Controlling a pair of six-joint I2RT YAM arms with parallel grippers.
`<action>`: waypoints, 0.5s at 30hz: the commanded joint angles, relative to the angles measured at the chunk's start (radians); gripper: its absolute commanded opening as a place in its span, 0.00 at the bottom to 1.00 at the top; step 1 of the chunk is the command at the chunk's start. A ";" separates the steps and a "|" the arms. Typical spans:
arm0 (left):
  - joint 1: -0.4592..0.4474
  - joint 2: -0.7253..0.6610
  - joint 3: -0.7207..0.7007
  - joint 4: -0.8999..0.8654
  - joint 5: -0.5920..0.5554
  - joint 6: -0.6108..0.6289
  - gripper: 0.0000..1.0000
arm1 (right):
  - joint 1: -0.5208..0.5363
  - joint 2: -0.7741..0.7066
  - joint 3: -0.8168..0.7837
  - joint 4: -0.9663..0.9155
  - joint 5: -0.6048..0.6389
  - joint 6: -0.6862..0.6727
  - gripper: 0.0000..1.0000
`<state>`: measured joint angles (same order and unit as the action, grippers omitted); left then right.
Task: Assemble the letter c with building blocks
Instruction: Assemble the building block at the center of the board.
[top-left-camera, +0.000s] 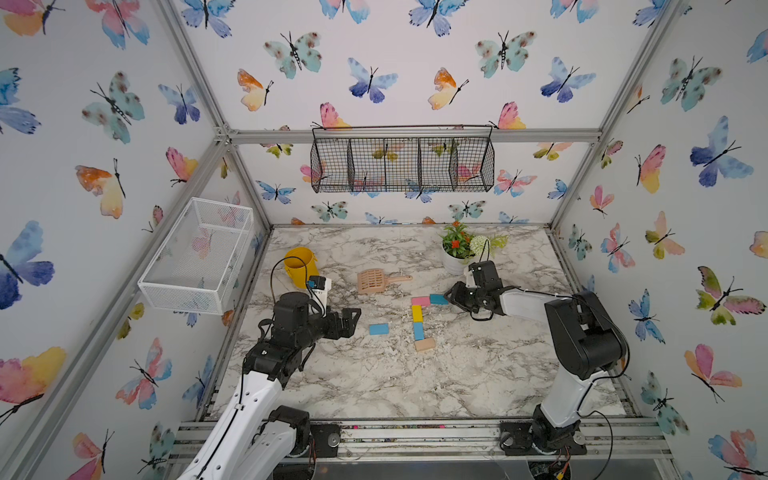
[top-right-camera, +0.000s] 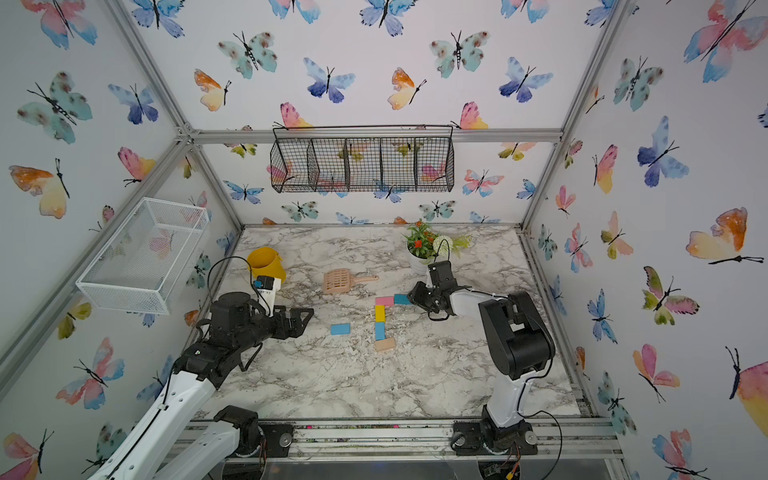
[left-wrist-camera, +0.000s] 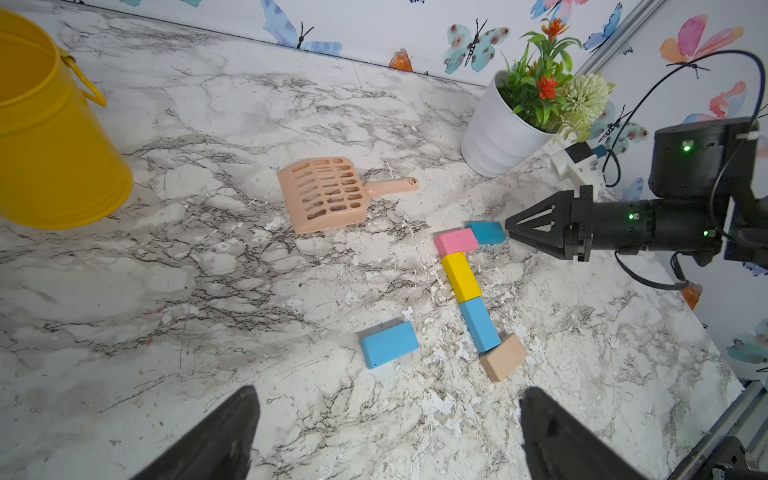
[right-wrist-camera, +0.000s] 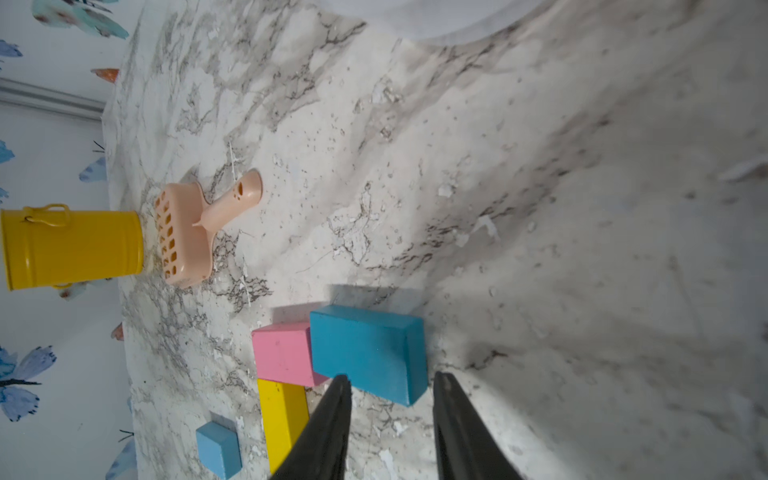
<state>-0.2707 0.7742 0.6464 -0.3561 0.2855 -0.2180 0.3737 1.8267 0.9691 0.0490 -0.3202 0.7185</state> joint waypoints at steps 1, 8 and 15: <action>-0.006 -0.008 -0.010 0.014 -0.011 0.002 0.98 | -0.009 0.024 0.034 -0.059 -0.016 -0.070 0.38; -0.005 -0.010 -0.009 0.014 -0.012 0.002 0.98 | -0.012 0.065 0.057 -0.066 -0.041 -0.091 0.39; -0.005 -0.007 -0.010 0.014 -0.011 0.001 0.98 | -0.016 0.087 0.069 -0.056 -0.057 -0.103 0.39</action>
<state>-0.2707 0.7742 0.6464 -0.3561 0.2855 -0.2176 0.3649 1.8904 1.0267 0.0166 -0.3595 0.6342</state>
